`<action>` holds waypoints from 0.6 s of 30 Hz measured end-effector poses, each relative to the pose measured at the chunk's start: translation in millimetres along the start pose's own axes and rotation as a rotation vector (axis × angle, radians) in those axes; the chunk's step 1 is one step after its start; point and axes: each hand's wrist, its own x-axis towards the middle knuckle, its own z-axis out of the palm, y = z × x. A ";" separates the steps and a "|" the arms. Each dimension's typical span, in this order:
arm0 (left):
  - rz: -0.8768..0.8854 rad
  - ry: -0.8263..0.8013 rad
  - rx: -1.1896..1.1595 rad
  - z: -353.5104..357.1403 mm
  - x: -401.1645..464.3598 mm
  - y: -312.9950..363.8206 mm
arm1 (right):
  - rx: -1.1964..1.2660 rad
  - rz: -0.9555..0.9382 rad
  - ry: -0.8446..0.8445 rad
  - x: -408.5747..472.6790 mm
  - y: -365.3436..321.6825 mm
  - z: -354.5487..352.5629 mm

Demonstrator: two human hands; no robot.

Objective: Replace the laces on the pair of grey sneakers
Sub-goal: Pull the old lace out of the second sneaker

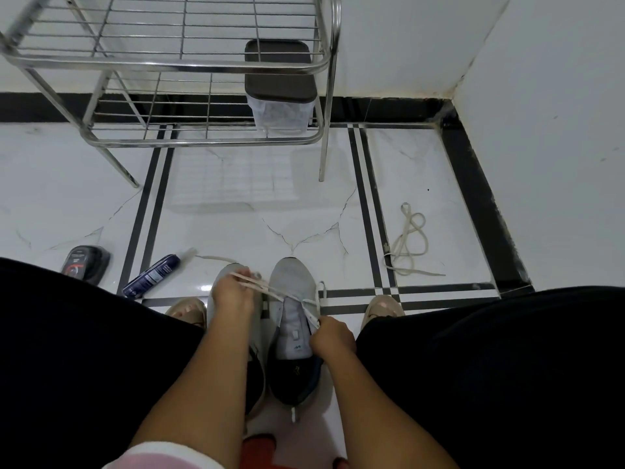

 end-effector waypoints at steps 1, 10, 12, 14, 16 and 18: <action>-0.062 0.004 -0.078 1.9 -1.8 10.3 | 0.005 0.005 -0.006 0.2 -0.1 0.5; 0.800 -0.488 1.949 -1.4 -8.3 -38.2 | -0.062 -0.030 0.006 0.6 -5.4 3.7; 0.875 -0.447 1.932 -9.4 -10.3 -47.3 | -0.062 -0.035 0.012 0.8 -4.6 4.2; 0.801 -0.425 1.723 -13.6 -3.7 -50.1 | -0.042 -0.033 0.015 0.8 -3.3 4.2; 0.638 -0.322 1.318 -14.1 1.4 -42.5 | 0.001 -0.030 0.010 0.5 -2.0 2.3; 0.319 -0.133 0.698 -9.5 3.7 -23.2 | 0.022 -0.027 0.005 1.4 -1.4 0.2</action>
